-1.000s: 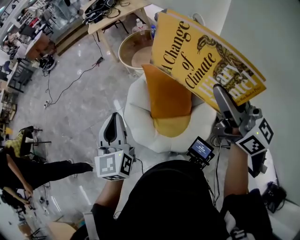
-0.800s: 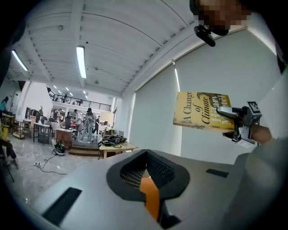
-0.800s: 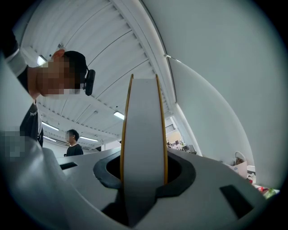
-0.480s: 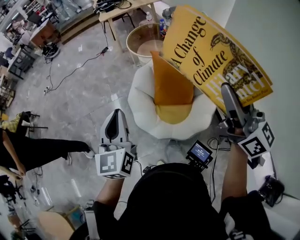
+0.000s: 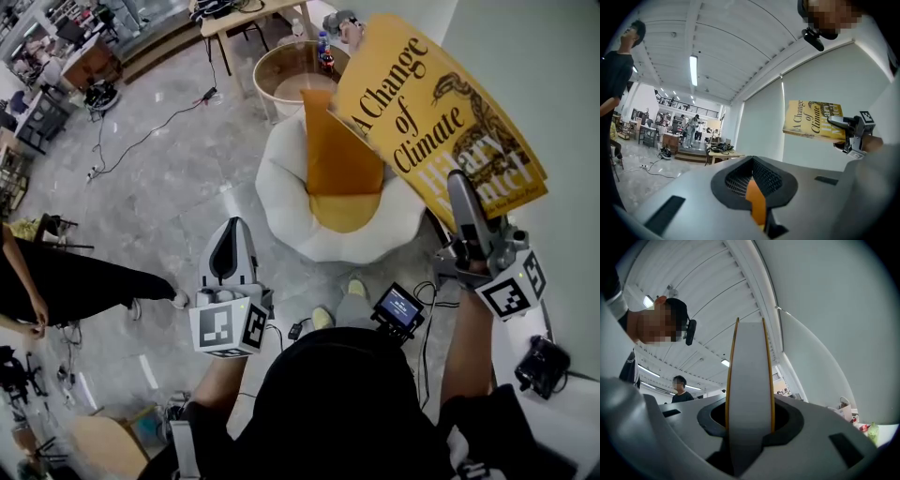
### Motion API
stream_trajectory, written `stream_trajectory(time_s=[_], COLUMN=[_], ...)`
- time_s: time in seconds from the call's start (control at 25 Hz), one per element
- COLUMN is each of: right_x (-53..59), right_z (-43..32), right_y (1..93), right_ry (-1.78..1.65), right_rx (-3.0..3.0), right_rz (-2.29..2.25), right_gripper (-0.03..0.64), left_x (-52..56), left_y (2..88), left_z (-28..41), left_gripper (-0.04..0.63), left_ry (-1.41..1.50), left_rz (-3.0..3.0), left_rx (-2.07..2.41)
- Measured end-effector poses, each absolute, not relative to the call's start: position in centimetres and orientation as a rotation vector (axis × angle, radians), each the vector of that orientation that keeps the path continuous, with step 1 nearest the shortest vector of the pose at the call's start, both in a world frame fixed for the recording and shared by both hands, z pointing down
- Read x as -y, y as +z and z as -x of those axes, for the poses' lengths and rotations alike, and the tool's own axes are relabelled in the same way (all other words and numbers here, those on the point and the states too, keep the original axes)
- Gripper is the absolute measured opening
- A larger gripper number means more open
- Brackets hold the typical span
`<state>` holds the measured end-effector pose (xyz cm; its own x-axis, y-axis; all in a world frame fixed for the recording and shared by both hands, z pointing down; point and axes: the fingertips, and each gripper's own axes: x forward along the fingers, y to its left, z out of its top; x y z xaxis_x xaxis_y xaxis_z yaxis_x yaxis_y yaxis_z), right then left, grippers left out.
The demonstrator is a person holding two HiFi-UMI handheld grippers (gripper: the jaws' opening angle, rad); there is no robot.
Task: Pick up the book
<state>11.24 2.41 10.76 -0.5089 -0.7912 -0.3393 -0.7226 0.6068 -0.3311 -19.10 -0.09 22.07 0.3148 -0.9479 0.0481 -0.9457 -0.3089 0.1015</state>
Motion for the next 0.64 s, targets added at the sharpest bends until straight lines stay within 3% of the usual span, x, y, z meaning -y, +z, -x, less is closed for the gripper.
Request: stream_trajectory(time_s=[0.64], right_x=[-2.21], right_z=[-11.46], right_y=[10.58], right_ry=[-0.159], right_rx=[-2.362], right_rz=[1.25], right_gripper=[0.152], left_x=[0.82], left_y=[22.43], left_z=[19.01], left_gripper=[0.011], left_ry=[-0.058], left_rz=[-2.452], left_rx=[1.757])
